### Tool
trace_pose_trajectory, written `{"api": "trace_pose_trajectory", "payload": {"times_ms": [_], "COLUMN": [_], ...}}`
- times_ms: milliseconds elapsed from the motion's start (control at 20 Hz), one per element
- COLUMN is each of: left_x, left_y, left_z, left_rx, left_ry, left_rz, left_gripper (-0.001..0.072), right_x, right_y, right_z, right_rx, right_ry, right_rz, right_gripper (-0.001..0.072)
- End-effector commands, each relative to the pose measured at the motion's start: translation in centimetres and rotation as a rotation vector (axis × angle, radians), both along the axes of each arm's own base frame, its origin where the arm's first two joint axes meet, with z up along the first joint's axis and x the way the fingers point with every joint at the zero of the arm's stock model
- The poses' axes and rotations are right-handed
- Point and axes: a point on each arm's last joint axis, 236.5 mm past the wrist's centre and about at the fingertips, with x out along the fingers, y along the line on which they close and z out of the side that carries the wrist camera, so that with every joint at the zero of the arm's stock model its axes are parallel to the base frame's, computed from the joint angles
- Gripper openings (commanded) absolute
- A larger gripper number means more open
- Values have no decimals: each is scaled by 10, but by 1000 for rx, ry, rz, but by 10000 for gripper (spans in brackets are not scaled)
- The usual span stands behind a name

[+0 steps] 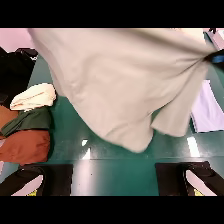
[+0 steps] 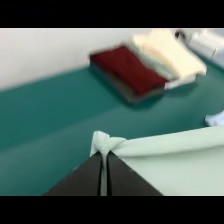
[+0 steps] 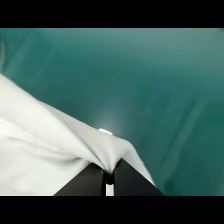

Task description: Fold the shirts.

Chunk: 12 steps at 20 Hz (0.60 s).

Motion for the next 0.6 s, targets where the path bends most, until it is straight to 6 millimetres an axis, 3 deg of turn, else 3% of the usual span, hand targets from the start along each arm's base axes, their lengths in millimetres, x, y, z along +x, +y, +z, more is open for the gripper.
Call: {"api": "trace_pose_trajectory", "payload": {"times_ms": [0, 100, 200, 250, 350, 550], "left_x": [51, 73, 87, 91, 97, 96], "left_y": [-13, -15, -9, -3, 12, 17], "left_z": [-127, -205, -258, -273, -285, -288], "left_rx": [70, 111, 158, 188, 253, 275], "left_ry": [336, 517, 625, 649, 653, 659], "left_rz": [-30, -28, -7, 8, 51, 63], "left_gripper": [28, 27, 28, 28, 28, 28], "right_x": [21, 30, 34, 35, 38, 44], "right_y": [34, 49, 56, 56, 45, -8], "right_z": [-108, -177, -226, -240, -248, -245], "right_rx": [-58, -82, -96, -105, -112, -85], "right_ry": [293, 432, 530, 563, 583, 615], "right_rz": [87, 109, 119, 123, 119, 5], "right_gripper": [16, 23, 475, 482, 482, 482]}}
